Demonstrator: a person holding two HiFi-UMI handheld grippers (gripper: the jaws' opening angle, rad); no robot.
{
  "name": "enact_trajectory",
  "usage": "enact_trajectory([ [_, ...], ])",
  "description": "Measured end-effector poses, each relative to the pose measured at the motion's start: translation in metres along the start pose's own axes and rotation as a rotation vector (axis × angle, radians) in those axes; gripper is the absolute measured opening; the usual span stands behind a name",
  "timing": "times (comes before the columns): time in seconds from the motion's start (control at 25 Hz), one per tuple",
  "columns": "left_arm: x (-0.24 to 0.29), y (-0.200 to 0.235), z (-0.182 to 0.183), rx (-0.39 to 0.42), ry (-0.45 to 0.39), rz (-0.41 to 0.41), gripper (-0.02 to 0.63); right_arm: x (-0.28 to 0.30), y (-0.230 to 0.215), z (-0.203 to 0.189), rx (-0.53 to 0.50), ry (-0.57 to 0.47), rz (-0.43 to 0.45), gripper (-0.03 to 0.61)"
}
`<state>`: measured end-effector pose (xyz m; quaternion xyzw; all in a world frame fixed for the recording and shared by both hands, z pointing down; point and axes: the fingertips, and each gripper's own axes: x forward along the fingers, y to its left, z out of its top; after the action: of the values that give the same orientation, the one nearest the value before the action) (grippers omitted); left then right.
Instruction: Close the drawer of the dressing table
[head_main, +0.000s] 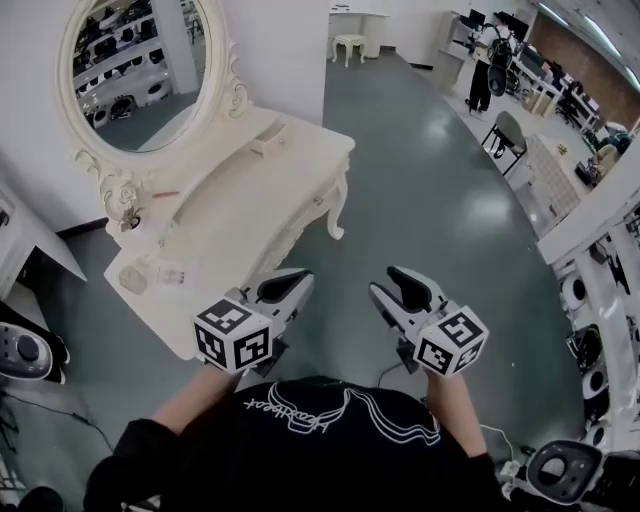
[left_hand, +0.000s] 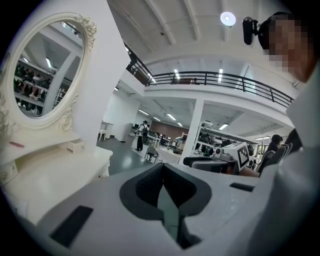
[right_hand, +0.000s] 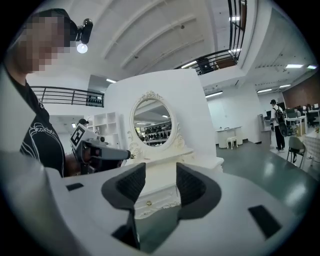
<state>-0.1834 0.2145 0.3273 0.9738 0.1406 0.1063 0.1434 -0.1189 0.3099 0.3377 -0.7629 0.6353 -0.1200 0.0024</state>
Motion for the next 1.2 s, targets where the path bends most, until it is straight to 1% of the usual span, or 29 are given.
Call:
enact_trajectory([
  [0.12,0.010,0.002,-0.001,0.001,-0.024,0.039,0.005,-0.002,-0.012,-0.003,-0.024,0.010,0.010,0.198],
  [0.28,0.019,0.013,-0.002,-0.025,-0.037,0.063,0.003,0.006,-0.024,-0.010,-0.038,0.028,0.033,0.209],
  [0.4,0.023,0.027,-0.003,-0.043,-0.036,0.085,0.005,0.021,-0.032,-0.016,-0.027,0.043,0.053,0.212],
  [0.6,0.043,0.062,0.002,-0.061,-0.034,0.105,0.005,0.057,-0.056,-0.013,0.017,0.053,0.087,0.216],
  [0.76,0.068,0.109,0.012,-0.076,-0.031,0.114,0.005,0.103,-0.088,-0.007,0.026,0.069,0.096,0.218],
  [1.04,0.125,0.217,0.042,-0.129,-0.037,0.148,0.003,0.203,-0.159,0.008,0.041,0.118,0.110,0.219],
  [1.2,0.153,0.280,0.050,-0.143,-0.020,0.183,0.005,0.267,-0.196,0.019,0.050,0.145,0.119,0.219],
])
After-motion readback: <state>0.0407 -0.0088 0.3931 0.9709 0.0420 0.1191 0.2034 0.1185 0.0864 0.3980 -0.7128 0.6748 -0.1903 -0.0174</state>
